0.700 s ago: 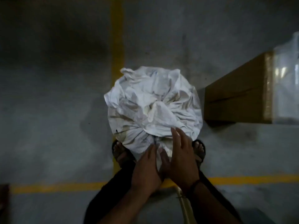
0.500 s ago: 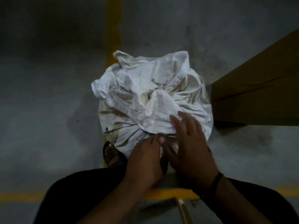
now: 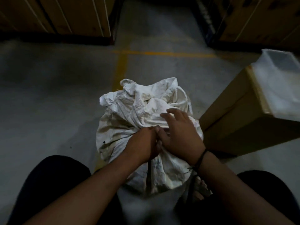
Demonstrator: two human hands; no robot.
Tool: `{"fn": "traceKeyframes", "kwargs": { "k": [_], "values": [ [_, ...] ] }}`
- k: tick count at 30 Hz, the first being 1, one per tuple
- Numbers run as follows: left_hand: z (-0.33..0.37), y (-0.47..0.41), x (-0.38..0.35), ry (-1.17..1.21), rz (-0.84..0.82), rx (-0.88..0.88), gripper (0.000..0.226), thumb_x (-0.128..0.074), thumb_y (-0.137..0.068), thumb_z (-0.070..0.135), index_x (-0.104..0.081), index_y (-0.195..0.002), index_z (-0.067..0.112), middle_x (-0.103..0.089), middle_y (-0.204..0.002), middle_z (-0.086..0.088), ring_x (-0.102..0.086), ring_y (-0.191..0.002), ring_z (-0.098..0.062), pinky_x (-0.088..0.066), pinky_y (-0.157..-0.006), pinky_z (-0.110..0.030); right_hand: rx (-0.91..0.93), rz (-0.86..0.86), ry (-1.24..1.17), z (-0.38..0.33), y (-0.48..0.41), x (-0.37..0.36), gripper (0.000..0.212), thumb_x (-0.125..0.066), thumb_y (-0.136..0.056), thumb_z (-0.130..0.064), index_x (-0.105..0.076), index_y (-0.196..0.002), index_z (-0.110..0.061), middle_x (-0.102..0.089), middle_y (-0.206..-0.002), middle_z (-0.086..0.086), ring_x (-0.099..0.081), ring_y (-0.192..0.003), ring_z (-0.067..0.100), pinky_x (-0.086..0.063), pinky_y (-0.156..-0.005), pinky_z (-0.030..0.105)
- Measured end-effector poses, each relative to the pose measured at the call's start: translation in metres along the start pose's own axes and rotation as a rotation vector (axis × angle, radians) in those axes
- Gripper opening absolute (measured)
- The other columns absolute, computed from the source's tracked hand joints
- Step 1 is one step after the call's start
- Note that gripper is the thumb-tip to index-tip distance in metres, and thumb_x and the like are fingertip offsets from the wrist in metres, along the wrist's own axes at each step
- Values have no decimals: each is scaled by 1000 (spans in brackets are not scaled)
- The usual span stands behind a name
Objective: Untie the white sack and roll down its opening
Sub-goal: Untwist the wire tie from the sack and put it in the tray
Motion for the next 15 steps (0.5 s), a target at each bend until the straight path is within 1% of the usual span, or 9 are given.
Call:
{"fn": "traceKeyframes", "kwargs": {
  "k": [3, 4, 5, 6, 7, 9, 11, 13, 15],
  "values": [
    [-1, 19, -4, -75, -33, 34, 24, -59, -90, 20, -68, -112, 15, -72, -107, -10, -68, -95, -30, -44, -74, -29, -28, -36, 51, -17, 21, -2, 47, -51, -82, -41, -58, -120, -14, -54, -125, 13, -52, -111, 36, -48, -90, 43],
    [-4, 24, -6, -92, -42, 61, 23, -58, -92, 22, -68, -113, 17, -71, -110, -9, -67, -99, -29, -45, -77, -29, -62, -76, 70, -20, 27, -4, 43, -51, -83, -39, -58, -116, -13, -55, -120, 14, -55, -106, 37, -48, -84, 40],
    [-8, 29, -6, -94, -48, 103, 25, -57, -93, 25, -67, -115, 20, -70, -114, -8, -66, -104, -29, -50, -83, -32, -113, -124, 74, -20, 32, -8, 38, -51, -85, -38, -58, -112, -12, -56, -115, 15, -58, -102, 37, -47, -80, 38],
    [-12, 34, -5, -87, -43, 148, 27, -56, -92, 26, -67, -117, 22, -68, -118, -7, -64, -108, -29, -53, -89, -37, -155, -170, 57, -17, 36, -16, 35, -52, -86, -38, -59, -109, -13, -60, -111, 15, -60, -98, 36, -47, -78, 37],
    [-16, 39, -4, -88, -29, 187, 28, -55, -91, 26, -68, -115, 24, -68, -119, -6, -63, -109, -29, -54, -89, -42, -194, -219, 30, -15, 40, -23, 34, -52, -86, -38, -59, -109, -14, -63, -109, 14, -63, -97, 35, -50, -78, 37],
    [-23, 45, -3, -86, -1, 231, 23, -54, -85, 23, -70, -102, 24, -68, -109, -3, -64, -104, -27, -56, -83, -42, -245, -344, 13, -5, 46, -43, 40, -51, -83, -40, -55, -117, -21, -64, -111, 13, -65, -98, 34, -55, -79, 39],
    [-24, 49, -1, -76, 6, 244, 21, -56, -82, 24, -70, -98, 23, -68, -106, -1, -64, -102, -26, -56, -81, -41, -284, -447, 43, 4, 47, -58, 56, -54, -84, -40, -41, -133, -16, -54, -125, 19, -60, -105, 38, -51, -84, 39],
    [-22, 50, 0, -50, 10, 258, 28, -60, -84, 25, -69, -110, 24, -67, -116, -2, -63, -109, -26, -56, -87, -41, -303, -431, 62, 9, 45, -67, 63, -56, -86, -38, -30, -139, -14, -43, -134, 24, -54, -114, 43, -47, -93, 45],
    [-16, 50, 0, -32, 29, 258, 38, -62, -86, 26, -66, -123, 23, -66, -125, -4, -62, -115, -26, -55, -92, -41, -317, -325, 68, 9, 37, -68, 62, -56, -86, -38, -31, -137, -13, -40, -136, 26, -49, -117, 46, -42, -98, 47]
  ]
}}
Point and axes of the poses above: each hand's wrist, its own y-axis away from the middle knuckle, its own x-axis out of the back of the hand, z = x × y, the point moved 1 cm from there along -y, towards the middle knuckle
